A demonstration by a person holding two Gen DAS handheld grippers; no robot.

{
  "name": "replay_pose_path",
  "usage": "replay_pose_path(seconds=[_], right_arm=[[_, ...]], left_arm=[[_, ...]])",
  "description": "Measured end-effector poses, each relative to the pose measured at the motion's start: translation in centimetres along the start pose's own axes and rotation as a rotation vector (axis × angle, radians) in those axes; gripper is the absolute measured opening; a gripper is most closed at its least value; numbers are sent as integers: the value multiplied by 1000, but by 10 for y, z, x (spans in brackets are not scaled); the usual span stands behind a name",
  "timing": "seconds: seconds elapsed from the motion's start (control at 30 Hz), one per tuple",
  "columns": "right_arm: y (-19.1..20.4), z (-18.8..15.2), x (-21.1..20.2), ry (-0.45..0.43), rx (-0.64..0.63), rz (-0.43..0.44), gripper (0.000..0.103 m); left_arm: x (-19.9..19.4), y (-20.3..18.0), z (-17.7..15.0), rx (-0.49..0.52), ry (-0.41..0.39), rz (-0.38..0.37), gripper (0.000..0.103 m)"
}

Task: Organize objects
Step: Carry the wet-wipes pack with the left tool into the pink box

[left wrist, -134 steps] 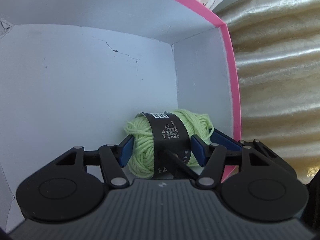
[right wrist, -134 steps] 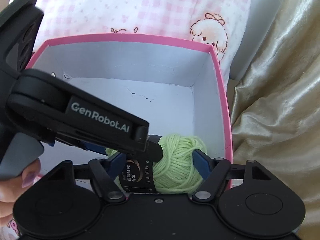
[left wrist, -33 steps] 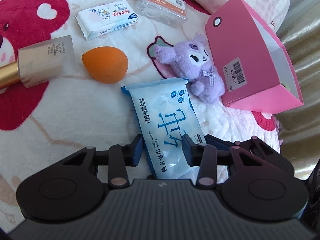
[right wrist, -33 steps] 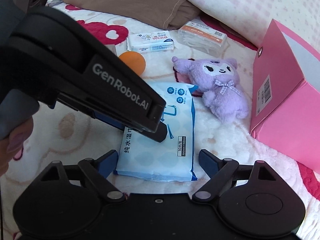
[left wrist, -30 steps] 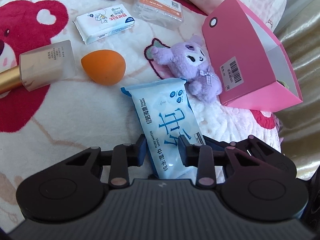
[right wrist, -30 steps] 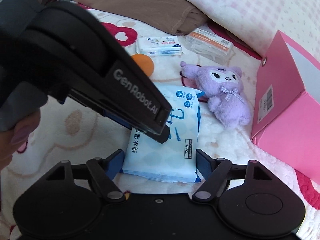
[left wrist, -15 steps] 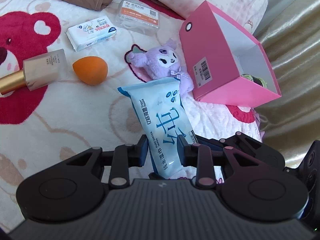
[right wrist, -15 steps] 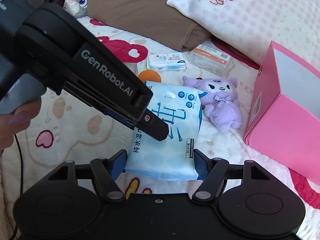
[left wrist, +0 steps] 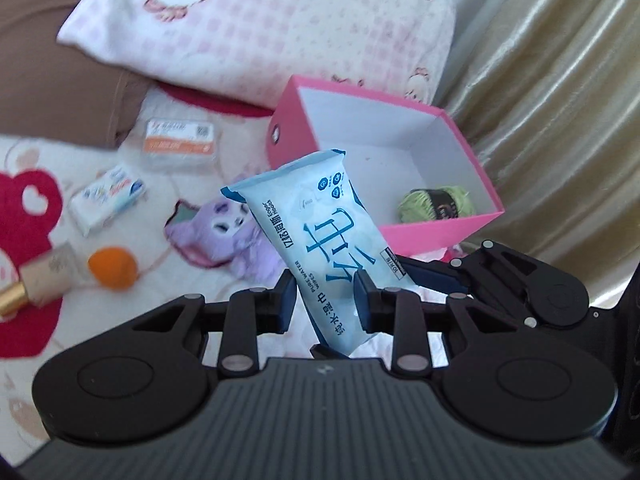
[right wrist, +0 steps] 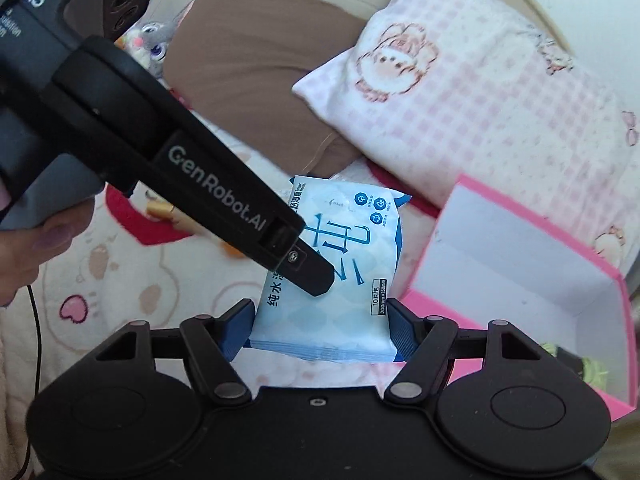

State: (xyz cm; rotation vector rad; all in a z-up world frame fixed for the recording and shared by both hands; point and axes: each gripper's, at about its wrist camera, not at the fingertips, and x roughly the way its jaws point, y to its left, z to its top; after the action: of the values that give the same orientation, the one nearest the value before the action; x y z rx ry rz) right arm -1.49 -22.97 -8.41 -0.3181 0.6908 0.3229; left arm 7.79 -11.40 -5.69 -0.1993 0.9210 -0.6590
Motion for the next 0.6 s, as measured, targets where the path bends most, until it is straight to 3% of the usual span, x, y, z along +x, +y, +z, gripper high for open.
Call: replay_pose_path(seconds=[0.17,0.27,0.4,0.6], right_arm=[[-46,23,-18,-41,110,-74,75],[-73,29,-21,-35,171,-103,75],[-101,31,-9,-23,173,-177,75],[-149,20,26,44,298,-157,75]], left_arm=[[9,-41,52,56,-2,-33,29],[25,-61,76,78,42,-50,30],[57,-81,104,91,78,-71,30],[127,-87,121,72,156,-9,31]])
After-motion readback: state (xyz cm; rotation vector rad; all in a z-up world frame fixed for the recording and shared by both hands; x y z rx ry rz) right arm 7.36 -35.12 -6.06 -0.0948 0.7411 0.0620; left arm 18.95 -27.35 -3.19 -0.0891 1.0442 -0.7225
